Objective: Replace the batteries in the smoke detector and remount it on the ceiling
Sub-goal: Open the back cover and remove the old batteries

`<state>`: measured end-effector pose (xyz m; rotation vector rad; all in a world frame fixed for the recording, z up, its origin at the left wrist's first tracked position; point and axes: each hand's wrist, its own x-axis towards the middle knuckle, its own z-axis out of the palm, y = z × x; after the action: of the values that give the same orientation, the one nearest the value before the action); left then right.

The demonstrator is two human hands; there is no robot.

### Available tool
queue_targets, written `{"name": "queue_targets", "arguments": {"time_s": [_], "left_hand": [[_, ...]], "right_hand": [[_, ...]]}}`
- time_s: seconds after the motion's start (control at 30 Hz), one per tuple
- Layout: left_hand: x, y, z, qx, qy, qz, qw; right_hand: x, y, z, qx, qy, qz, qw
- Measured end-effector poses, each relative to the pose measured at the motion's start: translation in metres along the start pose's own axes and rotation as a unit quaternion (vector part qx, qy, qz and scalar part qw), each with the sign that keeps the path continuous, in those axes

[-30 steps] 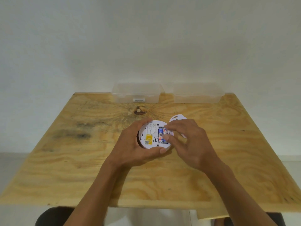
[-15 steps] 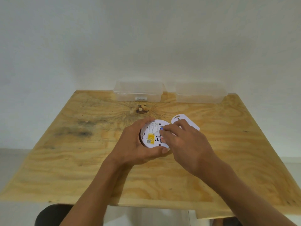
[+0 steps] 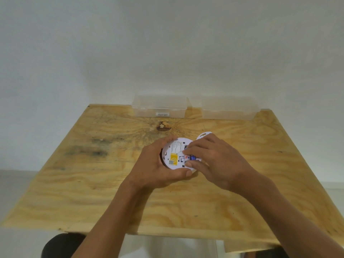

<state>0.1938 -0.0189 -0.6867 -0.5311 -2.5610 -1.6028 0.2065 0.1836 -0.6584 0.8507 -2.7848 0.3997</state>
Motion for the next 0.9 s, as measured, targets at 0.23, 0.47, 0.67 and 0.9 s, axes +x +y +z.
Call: {"name": "queue_targets", "arguments": {"time_s": [0.23,0.47,0.67,0.9], "left_hand": [[0.0,-0.001,0.001,-0.013,0.004,-0.01,1.0],[-0.001,-0.004,0.002,0.001,0.009,-0.032,0.999],[-0.002,-0.004,0.002,0.013,0.001,-0.035,0.999],[-0.002,-0.003,0.003,0.004,-0.001,-0.039,0.999]], "right_hand": [[0.007,-0.005,0.018,0.04,0.157,0.04,0.986],[0.023,-0.024,-0.005,0.34,0.193,0.215,0.895],[0.017,-0.013,-0.004,0.186,0.081,0.263,0.943],[0.016,-0.013,0.004,0.143,0.059,0.28,0.947]]}}
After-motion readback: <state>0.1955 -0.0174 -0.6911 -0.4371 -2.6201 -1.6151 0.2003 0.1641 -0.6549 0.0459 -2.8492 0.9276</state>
